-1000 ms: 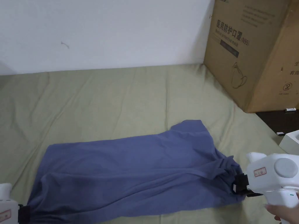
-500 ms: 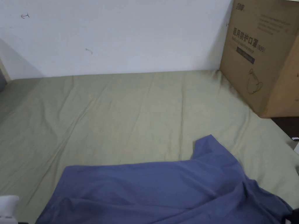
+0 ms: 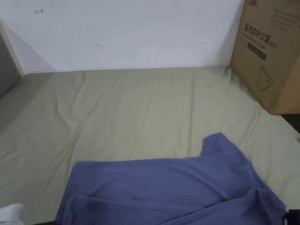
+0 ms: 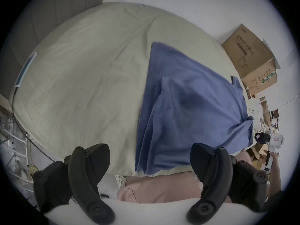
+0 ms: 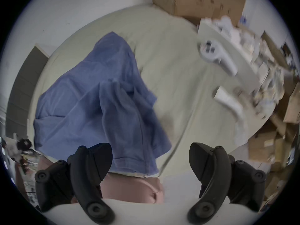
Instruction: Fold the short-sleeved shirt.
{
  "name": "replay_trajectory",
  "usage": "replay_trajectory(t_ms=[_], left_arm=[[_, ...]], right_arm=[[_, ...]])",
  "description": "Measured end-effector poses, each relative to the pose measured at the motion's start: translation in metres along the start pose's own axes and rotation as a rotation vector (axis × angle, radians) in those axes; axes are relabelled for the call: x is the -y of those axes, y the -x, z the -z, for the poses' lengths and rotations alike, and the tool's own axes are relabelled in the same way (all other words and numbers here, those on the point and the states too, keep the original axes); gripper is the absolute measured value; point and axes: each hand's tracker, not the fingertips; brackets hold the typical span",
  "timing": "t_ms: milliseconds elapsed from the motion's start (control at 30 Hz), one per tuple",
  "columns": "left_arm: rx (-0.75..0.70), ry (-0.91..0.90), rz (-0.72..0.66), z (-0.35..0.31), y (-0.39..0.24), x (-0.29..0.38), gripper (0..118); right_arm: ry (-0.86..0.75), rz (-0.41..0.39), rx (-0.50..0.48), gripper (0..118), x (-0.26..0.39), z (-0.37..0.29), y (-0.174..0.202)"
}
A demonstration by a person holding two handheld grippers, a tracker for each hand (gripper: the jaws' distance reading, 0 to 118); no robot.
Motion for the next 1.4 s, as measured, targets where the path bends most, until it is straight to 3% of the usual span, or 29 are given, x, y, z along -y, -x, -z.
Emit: replay_trajectory(t_ms=[100, 167, 233, 267, 300, 333, 367, 500, 567, 667, 700, 733, 767, 800, 900, 1033, 1100, 1233, 1267, 1300, 1333, 1400], left_arm=[[0.066, -0.173, 0.074, -0.036, -0.029, -0.016, 105], [0.104, -0.313, 0.096, -0.059, -0.056, -0.021, 105], [0.082, -0.451, 0.111, -0.074, -0.078, -0.019, 98], [0.063, -0.513, 0.122, -0.078, -0.086, -0.019, 84], [0.065, -0.554, 0.135, -0.080, -0.094, -0.020, 43], [0.055, -0.567, 0.143, -0.079, -0.101, -0.022, 5], [0.056, -0.573, 0.140, -0.078, -0.107, -0.027, 0], [0.053, -0.415, 0.114, -0.047, -0.100, -0.082, 0], [-0.054, -0.276, 0.161, -0.013, -0.087, -0.122, 0], [-0.015, -0.031, 0.148, 0.058, -0.055, -0.169, 0], [-0.031, -0.008, 0.126, 0.078, -0.046, -0.177, 3], [-0.060, -0.010, 0.108, 0.097, -0.037, -0.185, 27], [-0.098, -0.007, 0.109, 0.112, -0.031, -0.191, 77], [-0.109, 0.015, 0.103, 0.131, -0.022, -0.191, 117], [-0.108, 0.005, 0.112, 0.163, -0.011, -0.197, 113], [-0.052, 0.155, 0.178, 0.207, -0.007, -0.187, 113], [-0.158, 0.141, 0.315, 0.215, -0.020, -0.178, 118], [-0.204, 0.116, 0.288, 0.205, -0.037, -0.177, 116], [-0.199, 0.071, 0.342, 0.195, -0.042, -0.173, 108], [-0.202, 0.030, 0.370, 0.186, -0.047, -0.170, 91], [-0.195, -0.008, 0.392, 0.174, -0.050, -0.167, 67], [-0.205, -0.045, 0.415, 0.159, -0.057, -0.162, 0]], right_arm=[[-0.058, 0.027, -0.110, 100, -0.011, -0.029, 0.021], [-0.202, 0.060, -0.225, 98, -0.014, -0.053, 0.038], [-0.329, 0.059, -0.358, 78, -0.017, -0.074, 0.058], [-0.389, 0.057, -0.429, 59, -0.018, -0.083, 0.067], [-0.426, 0.053, -0.472, 25, -0.020, -0.087, 0.074], [-0.458, 0.059, -0.491, 8, -0.023, -0.092, 0.083], [-0.477, 0.063, -0.492, 7, -0.027, -0.096, 0.091], [-0.473, 0.008, -0.492, 7, -0.048, -0.093, 0.105], [-0.446, -0.036, -0.437, 7, -0.059, -0.082, 0.109], [-0.395, -0.039, -0.420, 7, -0.067, -0.063, 0.108], [-0.371, -0.031, -0.426, 7, -0.068, -0.057, 0.107], [-0.348, -0.021, -0.433, 7, -0.070, -0.050, 0.106], [-0.335, -0.012, -0.432, 7, -0.070, -0.045, 0.104], [-0.322, -0.003, -0.426, 7, -0.071, -0.040, 0.103], [-0.275, 0.000, -0.401, 7, -0.072, -0.027, 0.103], [-0.226, 0.001, -0.376, 7, -0.076, -0.011, 0.104], [-0.211, 0.015, -0.377, 7, -0.078, -0.003, 0.102], [-0.219, 0.028, -0.378, 7, -0.089, 0.008, 0.095], [-0.234, 0.018, -0.365, 7, -0.095, 0.012, 0.092], [-0.247, 0.014, -0.350, 7, -0.103, 0.017, 0.088], [-0.252, 0.018, -0.326, 7, -0.114, 0.024, 0.083], [-0.242, 0.050, -0.274, 7, -0.139, 0.042, 0.072]])
